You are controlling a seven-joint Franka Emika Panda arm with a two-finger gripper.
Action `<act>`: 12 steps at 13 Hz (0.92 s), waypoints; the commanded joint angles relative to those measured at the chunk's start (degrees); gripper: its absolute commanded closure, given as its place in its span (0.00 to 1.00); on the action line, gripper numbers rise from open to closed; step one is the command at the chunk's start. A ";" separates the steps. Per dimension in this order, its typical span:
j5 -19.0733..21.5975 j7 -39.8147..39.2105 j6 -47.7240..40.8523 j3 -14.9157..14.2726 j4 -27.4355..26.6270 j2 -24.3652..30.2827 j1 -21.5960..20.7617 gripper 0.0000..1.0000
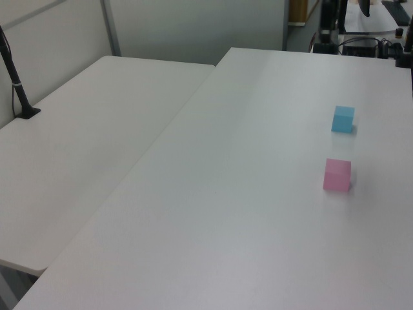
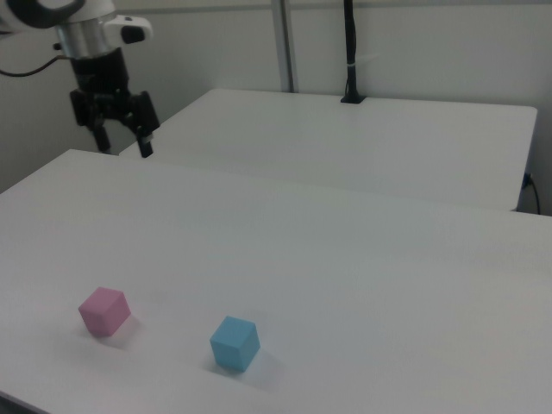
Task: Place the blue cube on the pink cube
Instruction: 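Move the open gripper from rest toward the light-blue cube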
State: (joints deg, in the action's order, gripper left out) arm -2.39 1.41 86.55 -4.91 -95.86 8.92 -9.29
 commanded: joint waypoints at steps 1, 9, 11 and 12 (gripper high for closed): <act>0.80 -1.24 2.65 -0.19 -15.55 14.16 -0.47 0.00; -0.16 -21.32 3.09 -0.27 -16.81 14.73 18.39 0.00; -0.34 -23.03 7.55 -0.27 -19.43 14.02 21.41 0.00; -0.34 -23.03 10.63 -0.27 -22.23 13.93 21.50 0.00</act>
State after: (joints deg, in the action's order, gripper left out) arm -2.57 -20.73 90.93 -5.66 -112.56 22.72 11.53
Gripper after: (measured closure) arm 0.000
